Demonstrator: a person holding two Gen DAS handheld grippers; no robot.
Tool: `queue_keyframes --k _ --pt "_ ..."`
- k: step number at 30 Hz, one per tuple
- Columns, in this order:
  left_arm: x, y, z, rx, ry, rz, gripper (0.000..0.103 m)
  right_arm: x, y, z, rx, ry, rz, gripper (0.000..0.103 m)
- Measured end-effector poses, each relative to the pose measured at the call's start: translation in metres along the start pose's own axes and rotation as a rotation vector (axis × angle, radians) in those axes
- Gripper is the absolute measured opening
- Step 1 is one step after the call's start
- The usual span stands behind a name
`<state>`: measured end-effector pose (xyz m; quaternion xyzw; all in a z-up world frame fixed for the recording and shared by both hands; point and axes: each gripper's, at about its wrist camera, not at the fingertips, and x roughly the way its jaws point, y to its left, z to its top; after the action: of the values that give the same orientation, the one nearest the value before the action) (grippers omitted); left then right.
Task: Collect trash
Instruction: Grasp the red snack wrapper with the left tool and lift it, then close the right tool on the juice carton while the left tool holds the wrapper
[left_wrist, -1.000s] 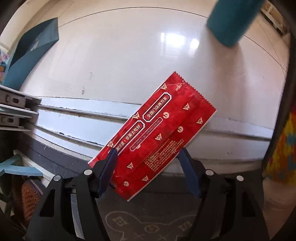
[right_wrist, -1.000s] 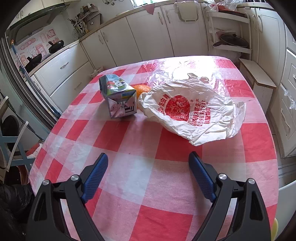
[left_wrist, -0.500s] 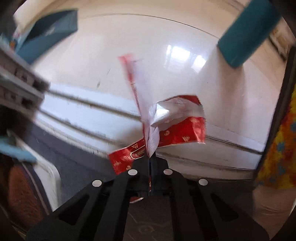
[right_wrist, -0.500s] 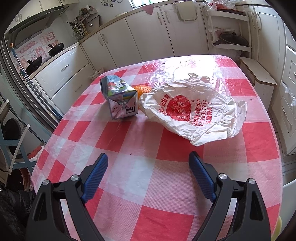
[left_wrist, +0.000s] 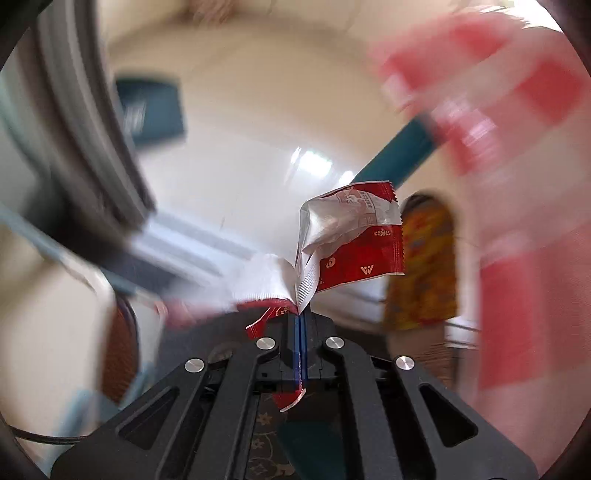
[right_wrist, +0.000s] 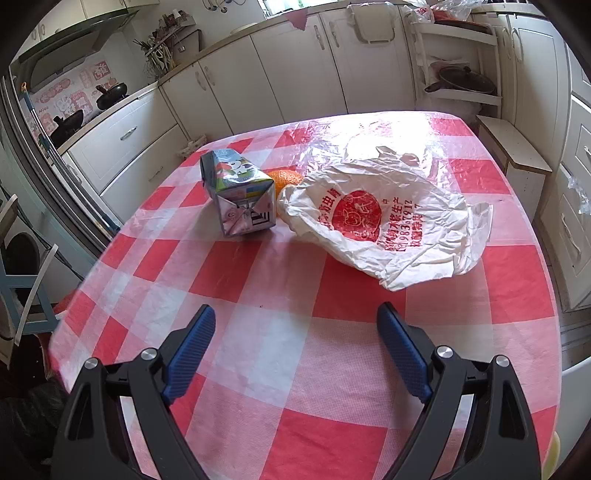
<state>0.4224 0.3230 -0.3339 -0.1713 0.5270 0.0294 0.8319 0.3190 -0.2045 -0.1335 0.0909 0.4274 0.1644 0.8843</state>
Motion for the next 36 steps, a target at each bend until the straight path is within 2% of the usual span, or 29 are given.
queue_keyframes --k 3,7,9,14,17,20,24,29,33,36 --pt "-0.057 -0.020 0.020 0.069 -0.086 0.012 0.000 0.000 0.000 0.000 0.001 0.002 0.002 0.087" --pt "-0.131 -0.018 0.021 0.058 -0.175 -0.023 0.000 0.003 0.004 0.001 -0.023 0.016 -0.009 0.089" --pt "-0.165 -0.015 0.006 0.051 -0.210 -0.027 0.000 0.004 0.006 0.001 -0.031 0.020 -0.013 0.090" --pt "-0.216 -0.003 -0.056 0.042 -0.249 -0.016 0.000 0.003 0.006 0.001 -0.037 0.020 -0.010 0.090" --pt "-0.248 0.001 -0.088 0.038 -0.286 -0.023 0.000 -0.003 0.011 0.000 -0.061 -0.016 -0.021 0.090" --pt "-0.292 0.005 -0.108 0.016 -0.333 -0.047 0.000 -0.006 0.020 -0.003 -0.106 -0.029 -0.033 0.090" --pt "-0.333 0.001 -0.137 -0.013 -0.386 -0.072 0.000 -0.012 0.031 -0.003 -0.150 -0.034 -0.037 0.090" --pt "-0.368 -0.005 -0.160 -0.002 -0.396 -0.116 0.000 -0.031 0.035 0.012 -0.164 -0.104 -0.043 0.090" --pt "-0.368 -0.024 -0.170 0.028 -0.377 -0.168 0.000 -0.027 0.031 0.039 -0.167 -0.113 -0.058 0.090" --pt "-0.360 -0.044 -0.173 0.055 -0.362 -0.199 0.000 -0.010 0.041 0.071 -0.193 -0.108 -0.060 0.090"
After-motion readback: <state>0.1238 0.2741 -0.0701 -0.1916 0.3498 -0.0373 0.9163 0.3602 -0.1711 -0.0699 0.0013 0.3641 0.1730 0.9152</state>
